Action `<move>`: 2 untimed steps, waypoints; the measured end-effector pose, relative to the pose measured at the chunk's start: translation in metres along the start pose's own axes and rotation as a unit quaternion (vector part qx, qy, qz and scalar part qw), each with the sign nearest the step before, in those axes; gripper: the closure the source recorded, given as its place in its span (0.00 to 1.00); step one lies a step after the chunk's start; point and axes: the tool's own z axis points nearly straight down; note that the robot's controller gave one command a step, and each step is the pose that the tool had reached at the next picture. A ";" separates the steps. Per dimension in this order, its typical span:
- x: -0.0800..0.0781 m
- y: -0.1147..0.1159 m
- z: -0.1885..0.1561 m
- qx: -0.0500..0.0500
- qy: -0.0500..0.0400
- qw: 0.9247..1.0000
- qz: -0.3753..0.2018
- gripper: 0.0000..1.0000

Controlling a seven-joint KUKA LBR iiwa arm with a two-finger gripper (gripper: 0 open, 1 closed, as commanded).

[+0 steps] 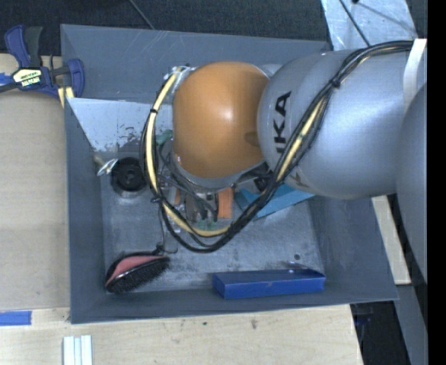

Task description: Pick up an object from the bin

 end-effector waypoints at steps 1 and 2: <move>-0.002 -0.001 -0.005 -0.001 -0.004 1.000 0.002 0.00; 0.007 -0.031 0.046 -0.001 -0.006 0.999 -0.036 0.00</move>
Offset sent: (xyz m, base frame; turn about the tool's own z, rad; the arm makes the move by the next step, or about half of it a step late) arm -0.0146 -0.0491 -0.0778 -0.1110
